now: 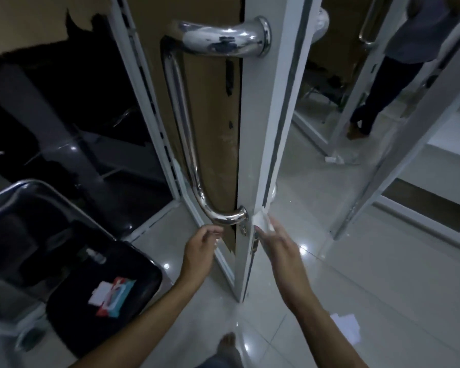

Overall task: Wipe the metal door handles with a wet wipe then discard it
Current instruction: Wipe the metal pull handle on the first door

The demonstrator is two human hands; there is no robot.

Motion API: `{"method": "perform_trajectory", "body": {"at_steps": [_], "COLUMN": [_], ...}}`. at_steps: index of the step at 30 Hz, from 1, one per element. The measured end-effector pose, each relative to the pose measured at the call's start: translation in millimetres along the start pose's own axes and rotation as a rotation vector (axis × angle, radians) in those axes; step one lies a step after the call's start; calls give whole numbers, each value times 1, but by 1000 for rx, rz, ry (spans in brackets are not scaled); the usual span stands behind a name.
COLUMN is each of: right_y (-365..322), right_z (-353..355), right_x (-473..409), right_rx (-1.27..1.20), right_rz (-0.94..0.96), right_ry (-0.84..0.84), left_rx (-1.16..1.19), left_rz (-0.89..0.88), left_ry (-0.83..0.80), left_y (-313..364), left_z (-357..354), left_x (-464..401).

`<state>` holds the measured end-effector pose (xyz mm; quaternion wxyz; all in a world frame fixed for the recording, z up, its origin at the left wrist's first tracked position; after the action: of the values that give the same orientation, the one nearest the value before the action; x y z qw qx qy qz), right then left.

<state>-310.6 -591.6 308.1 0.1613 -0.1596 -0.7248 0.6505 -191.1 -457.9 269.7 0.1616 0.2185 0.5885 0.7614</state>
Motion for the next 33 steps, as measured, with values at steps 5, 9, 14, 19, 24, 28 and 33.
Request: {"method": "perform_trajectory", "body": {"at_steps": [5, 9, 14, 19, 24, 28, 33], "right_y": [5, 21, 22, 22, 19, 11, 4], "right_z": [-53, -73, -53, -36, -20, 3, 62], "right_x": [-49, -85, -83, -69, -62, -54, -57], "right_rx": [793, 1415, 1670, 1724, 1736, 1644, 1194], "right_rz": [249, 428, 606, 603, 581, 500, 236], "right_ry": [-331, -515, -582, -653, -700, -770, -972], "left_rx": [347, 384, 389, 264, 125, 71, -12], "left_rz": [142, 142, 154, 106, 90, 93, -8], "left_ry": [128, 103, 96, 152, 235, 344, 578], "left_y": [5, 16, 22, 24, 27, 34, 57], "left_z": [17, 28, 29, 17, -1, -22, -61], "left_x": [-7, -17, -24, -20, -14, 1, 23]}}
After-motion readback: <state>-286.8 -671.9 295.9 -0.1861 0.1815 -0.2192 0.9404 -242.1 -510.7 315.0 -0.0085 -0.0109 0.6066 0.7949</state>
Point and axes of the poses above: each hand's wrist, its own x-axis away from the middle knuckle, its own z-axis out of the back of the hand, y = z × x, the point moved 2 cm from there along -x, towards the middle knuckle, and after that the axes turned 10 degrees about -y, right-handed, at the moved point
